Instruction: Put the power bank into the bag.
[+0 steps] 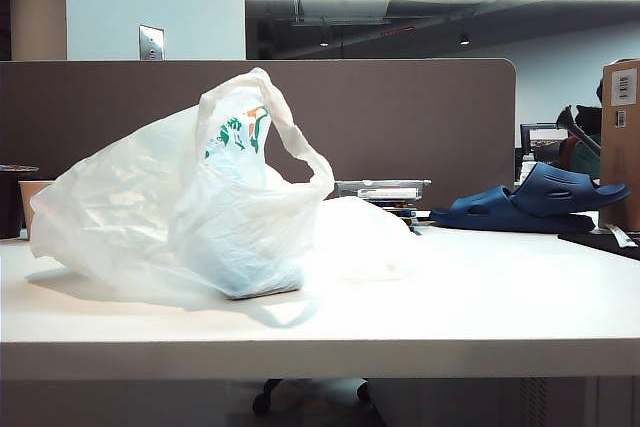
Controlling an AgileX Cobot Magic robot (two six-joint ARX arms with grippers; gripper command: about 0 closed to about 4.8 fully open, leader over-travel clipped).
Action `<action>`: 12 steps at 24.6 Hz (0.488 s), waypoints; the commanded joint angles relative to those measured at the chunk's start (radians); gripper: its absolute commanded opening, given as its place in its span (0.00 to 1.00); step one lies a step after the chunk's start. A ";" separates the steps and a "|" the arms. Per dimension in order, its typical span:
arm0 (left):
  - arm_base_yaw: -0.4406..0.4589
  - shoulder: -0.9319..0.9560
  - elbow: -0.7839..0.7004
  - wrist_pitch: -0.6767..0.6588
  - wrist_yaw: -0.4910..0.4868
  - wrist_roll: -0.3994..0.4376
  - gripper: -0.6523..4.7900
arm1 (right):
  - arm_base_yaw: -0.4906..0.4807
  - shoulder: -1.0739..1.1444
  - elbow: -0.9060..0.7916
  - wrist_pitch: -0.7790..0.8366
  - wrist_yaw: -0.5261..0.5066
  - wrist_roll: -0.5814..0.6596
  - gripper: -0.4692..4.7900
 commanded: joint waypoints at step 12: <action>0.000 -0.396 -0.315 -0.063 0.004 -0.003 0.11 | 0.002 -0.309 -0.408 0.264 -0.002 0.081 0.08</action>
